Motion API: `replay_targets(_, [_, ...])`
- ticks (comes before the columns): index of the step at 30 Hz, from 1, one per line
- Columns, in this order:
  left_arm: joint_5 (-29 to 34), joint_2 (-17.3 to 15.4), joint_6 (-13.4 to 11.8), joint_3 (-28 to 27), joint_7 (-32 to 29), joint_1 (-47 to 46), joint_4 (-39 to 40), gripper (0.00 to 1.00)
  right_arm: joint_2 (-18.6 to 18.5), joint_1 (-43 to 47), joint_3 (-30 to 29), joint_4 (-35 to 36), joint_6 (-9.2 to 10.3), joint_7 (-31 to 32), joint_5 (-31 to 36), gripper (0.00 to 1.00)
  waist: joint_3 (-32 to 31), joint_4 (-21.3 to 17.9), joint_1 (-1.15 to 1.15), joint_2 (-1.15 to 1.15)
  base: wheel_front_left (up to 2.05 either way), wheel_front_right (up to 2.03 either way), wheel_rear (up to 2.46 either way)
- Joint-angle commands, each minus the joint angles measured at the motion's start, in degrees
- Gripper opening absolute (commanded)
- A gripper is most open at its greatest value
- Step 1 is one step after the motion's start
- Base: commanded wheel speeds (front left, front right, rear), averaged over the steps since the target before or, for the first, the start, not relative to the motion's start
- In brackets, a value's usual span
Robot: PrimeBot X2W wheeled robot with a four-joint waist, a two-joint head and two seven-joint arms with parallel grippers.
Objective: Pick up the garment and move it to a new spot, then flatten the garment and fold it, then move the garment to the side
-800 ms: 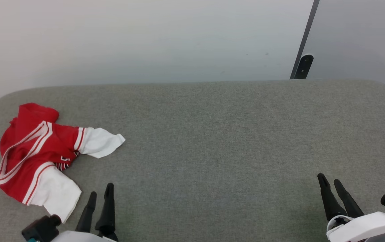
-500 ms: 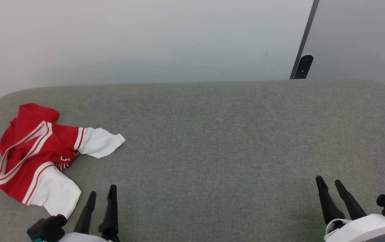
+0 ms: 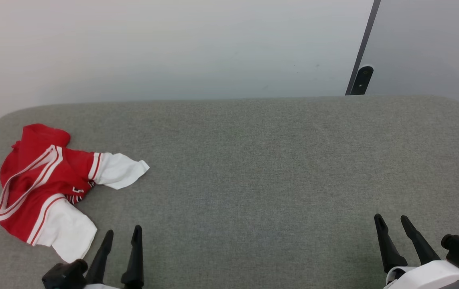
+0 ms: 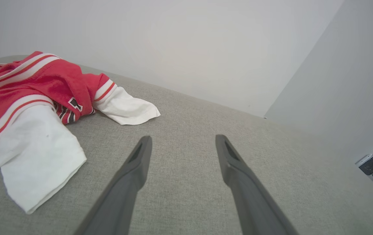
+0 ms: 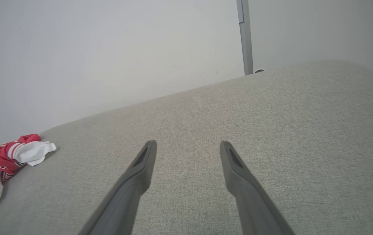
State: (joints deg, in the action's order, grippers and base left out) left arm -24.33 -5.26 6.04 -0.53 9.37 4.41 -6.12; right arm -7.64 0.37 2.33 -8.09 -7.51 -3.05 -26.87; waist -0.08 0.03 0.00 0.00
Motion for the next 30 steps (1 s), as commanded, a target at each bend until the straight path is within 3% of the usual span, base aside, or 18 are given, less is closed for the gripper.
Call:
replay_targets(1, [1.95, -0.39, -0.28, 0.18, 0.62, 0.18, 0.62, 1.0, -0.11, 0.15, 0.14, 0.61, 0.02, -0.5, 1.87, 1.0, -0.03, -0.04, 0.0, 0.0, 0.0, 0.0, 0.0])
replay_targets(30, [13.75, 0.11, 0.1, 0.04, 4.13, 2.77, 1.74, 1.0, 2.04, 2.78, -2.56, 2.5, 0.04, -3.64, 13.85, 1.0, -0.17, -0.36, 0.0, 0.0, 0.0, 0.0, 0.0])
